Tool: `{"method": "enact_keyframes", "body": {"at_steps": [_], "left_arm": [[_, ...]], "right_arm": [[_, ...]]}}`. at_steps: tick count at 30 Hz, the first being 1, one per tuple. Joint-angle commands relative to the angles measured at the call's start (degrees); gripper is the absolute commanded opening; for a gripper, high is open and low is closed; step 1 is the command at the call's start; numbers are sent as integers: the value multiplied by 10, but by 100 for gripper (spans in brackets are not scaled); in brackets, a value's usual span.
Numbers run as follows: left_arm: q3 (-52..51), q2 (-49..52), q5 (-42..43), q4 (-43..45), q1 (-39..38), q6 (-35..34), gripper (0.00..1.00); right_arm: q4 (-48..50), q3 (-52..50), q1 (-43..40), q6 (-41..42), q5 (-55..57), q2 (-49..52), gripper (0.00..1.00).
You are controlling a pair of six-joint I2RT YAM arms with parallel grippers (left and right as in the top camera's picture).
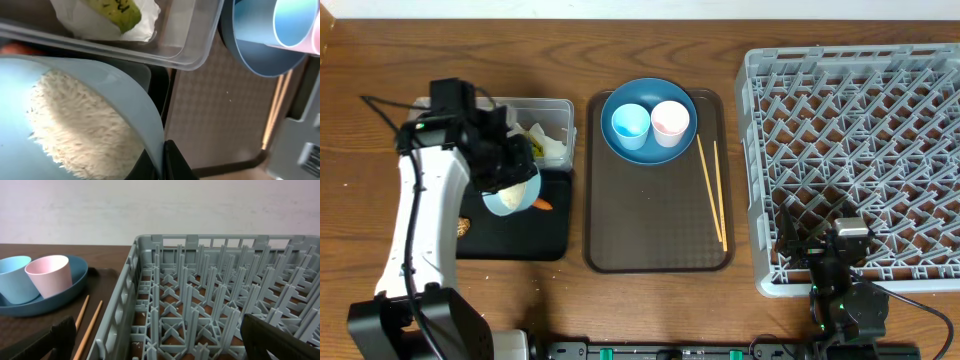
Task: Sort waste into correct bins and load items into the dishwasher rack
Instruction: 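Lift the rice bowl and carry it left over the black tray, then tilt the bowl with the left gripper to pour rice onto the black tray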
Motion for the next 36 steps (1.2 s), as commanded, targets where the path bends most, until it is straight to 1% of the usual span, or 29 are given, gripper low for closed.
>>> {"method": "enact_keyframes", "body": {"at_steps": [1,5,9,12,15,19,23,25,29,33,36], "left_arm": [[-14,-22,90,0,35,47,6],[-34,-24,158,1,72,87,6],[-82,-24,214,17,108,123,6],[-125,-24,292,40,143,158,6],[-156,-24,361,43,184,199,6],[-181,-25,405,38,230,237,6],[-195,-25,459,19,259,311,6],[-201,-25,465,19,268,337,6],[-214,-24,482,19,285,361,6],[-221,-24,520,19,304,406,6],[-221,-24,539,19,315,407,6]], "right_arm": [[-2,-1,-16,-7,0,-3,99],[-2,-1,-16,-7,0,-2,99],[-2,-1,-16,-7,0,-2,99],[-2,-1,-16,-7,0,-3,99],[-2,-1,-16,-7,0,-3,99],[-2,-1,-16,-7,0,-2,98],[-2,-1,-16,-7,0,-3,99],[-2,-1,-16,-7,0,-2,99],[-2,-1,-16,-7,0,-3,99],[-2,-1,-16,-7,0,-3,99],[-2,-1,-16,-7,0,-3,99]]}}
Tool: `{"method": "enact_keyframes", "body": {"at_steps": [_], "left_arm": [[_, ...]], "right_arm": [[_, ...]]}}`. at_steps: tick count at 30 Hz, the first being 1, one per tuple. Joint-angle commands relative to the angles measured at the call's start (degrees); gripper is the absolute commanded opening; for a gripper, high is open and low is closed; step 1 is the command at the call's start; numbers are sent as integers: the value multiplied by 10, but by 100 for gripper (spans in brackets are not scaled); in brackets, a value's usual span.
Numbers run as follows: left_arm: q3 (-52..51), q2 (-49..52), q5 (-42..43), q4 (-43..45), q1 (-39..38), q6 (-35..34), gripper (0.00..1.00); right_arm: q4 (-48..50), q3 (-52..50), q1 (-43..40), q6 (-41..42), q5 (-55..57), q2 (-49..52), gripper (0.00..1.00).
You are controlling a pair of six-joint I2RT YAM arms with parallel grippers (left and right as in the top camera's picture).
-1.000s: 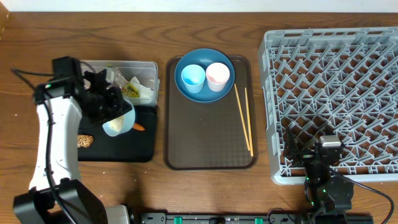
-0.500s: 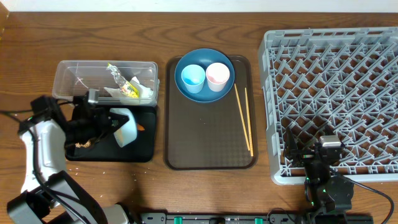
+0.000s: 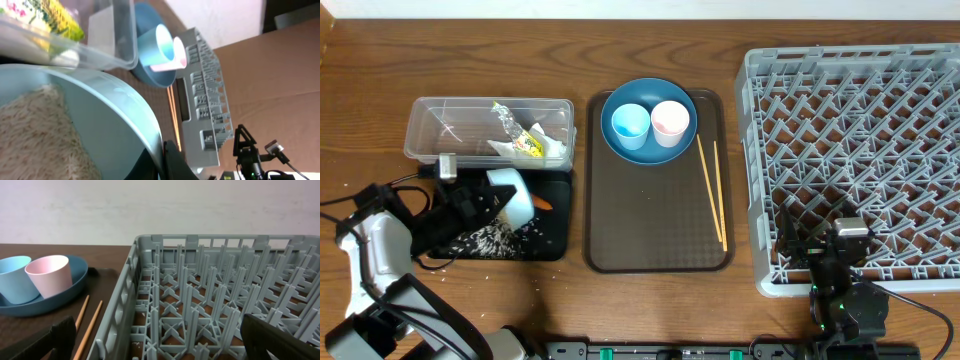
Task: Sort waste into correct bins and load items into the dishwasher rack
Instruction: 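Tilt the bowl with the left gripper to pour rice onto the black tray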
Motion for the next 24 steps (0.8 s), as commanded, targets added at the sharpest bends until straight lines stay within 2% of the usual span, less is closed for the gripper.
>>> {"method": "enact_keyframes", "body": {"at_steps": [1,5,11,21,24], "left_arm": [[-3,-6,53,-2,13,36,6],[-3,-6,53,-6,14,31,6],[-3,-6,53,-6,14,-36,6],[-3,-6,54,-15,14,-27,6],[-3,-6,95,-17,14,-26,7]], "right_arm": [[-2,-1,-16,-7,0,-3,99],[-2,-1,-16,-7,0,-3,99],[-2,-1,-16,-7,0,-3,99],[-2,-1,-16,-7,0,-3,99],[-2,-1,-16,-7,0,-2,99]]}}
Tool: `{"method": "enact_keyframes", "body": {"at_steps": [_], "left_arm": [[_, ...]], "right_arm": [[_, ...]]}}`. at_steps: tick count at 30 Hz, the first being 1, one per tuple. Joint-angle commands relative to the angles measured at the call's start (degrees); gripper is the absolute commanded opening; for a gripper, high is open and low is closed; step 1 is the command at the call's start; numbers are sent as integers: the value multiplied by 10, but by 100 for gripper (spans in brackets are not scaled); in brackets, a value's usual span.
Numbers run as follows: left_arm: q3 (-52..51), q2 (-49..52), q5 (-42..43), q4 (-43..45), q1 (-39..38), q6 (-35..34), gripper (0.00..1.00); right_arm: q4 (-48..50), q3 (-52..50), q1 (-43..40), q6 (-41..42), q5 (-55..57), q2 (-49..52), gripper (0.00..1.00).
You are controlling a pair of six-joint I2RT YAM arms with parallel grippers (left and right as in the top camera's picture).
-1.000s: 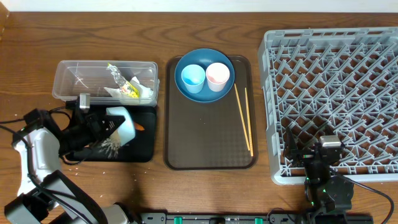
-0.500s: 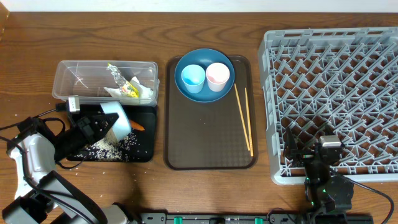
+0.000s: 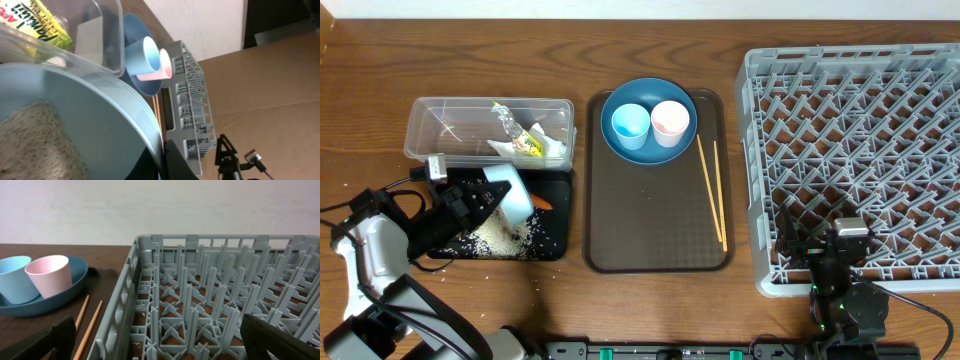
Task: Sort waste into correct bins and load items into the dishwasher rack
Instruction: 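Tilt the bowl with the left gripper to pour rice onto the black tray, then carry the emptied bowl right back onto the brown tray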
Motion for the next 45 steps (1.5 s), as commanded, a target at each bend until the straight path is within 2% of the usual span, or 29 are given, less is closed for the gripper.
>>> {"method": "enact_keyframes", "body": {"at_steps": [1,3,16,21,27,30,33,37,40,42,44,45], "left_arm": [[-3,-6,70,-5,3,0,6],[-3,-6,103,-5,3,2,6],[-3,-6,102,-4,5,11,6],[-3,-6,103,-11,9,-37,6],[-3,-6,103,-14,18,-54,6],[-3,-6,101,7,23,-37,6],[-3,-6,102,2,31,-69,6],[-3,-6,102,-15,31,-71,6],[-3,-6,102,-29,28,-18,6],[-3,-5,102,-4,40,-30,6],[-3,-5,102,-23,42,-44,6],[-3,-5,102,-40,38,-29,6]], "right_arm": [[-2,-1,-16,-7,0,-3,99],[-2,-1,-16,-7,0,-3,99],[-2,-1,-16,-7,0,-2,99],[-2,-1,-16,-7,0,-2,99],[-2,-1,-16,-7,0,-2,99],[-2,-1,-16,-7,0,-2,99],[-2,-1,-16,-7,0,-2,99],[-2,-1,-16,-7,0,-3,99],[-2,-1,-16,-7,0,-3,99],[-2,-1,-16,-7,0,-3,99],[-2,-1,-16,-7,0,-3,99],[-2,-1,-16,-7,0,-2,99]]}}
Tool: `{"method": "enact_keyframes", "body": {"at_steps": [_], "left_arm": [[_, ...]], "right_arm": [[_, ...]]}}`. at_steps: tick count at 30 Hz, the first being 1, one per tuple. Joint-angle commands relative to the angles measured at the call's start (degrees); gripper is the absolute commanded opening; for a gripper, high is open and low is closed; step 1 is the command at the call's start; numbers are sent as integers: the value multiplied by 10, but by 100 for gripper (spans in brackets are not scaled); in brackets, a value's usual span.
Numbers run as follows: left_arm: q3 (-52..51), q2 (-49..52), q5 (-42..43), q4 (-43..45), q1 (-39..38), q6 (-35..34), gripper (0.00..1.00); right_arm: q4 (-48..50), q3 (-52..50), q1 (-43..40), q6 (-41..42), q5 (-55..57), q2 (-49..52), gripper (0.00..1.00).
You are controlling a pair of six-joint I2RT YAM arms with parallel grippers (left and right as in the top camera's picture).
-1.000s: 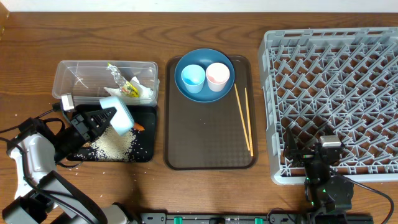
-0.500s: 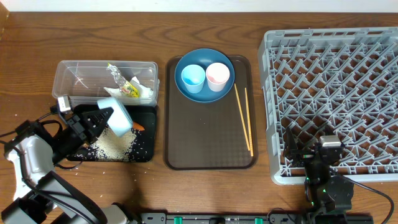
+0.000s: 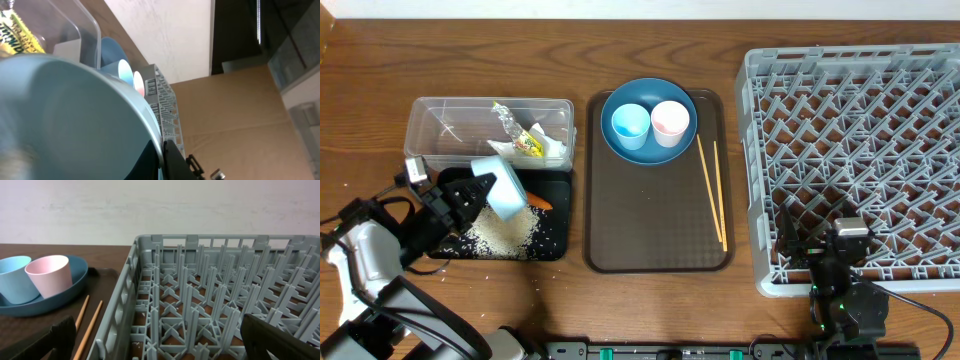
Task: Sort waste into correct bins and load items into the dishwasher rack
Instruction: 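Carry the emptied bowl right back onto the brown tray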
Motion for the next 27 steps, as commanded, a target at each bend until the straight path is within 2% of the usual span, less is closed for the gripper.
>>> {"method": "enact_keyframes", "body": {"at_steps": [1,4,8,11,16,21,27], "left_arm": [[-3,-5,15,-27,-2,29,6],[-3,-5,14,14,15,17,6],[-3,-5,15,-10,14,25,6],[0,-5,14,23,29,11,7],[-3,-5,14,6,21,12,6],[-2,-5,13,34,29,16,6],[-2,-5,-90,36,-15,18,6]], "right_arm": [[-2,-1,-16,-7,0,-3,99],[-2,-1,-16,-7,0,-2,99],[-2,-1,-16,-7,0,-3,99],[-2,-1,-16,-7,0,-3,99],[-2,-1,-16,-7,0,-3,99],[-2,-1,-16,-7,0,-2,99],[-2,-1,-16,-7,0,-3,99]]}}
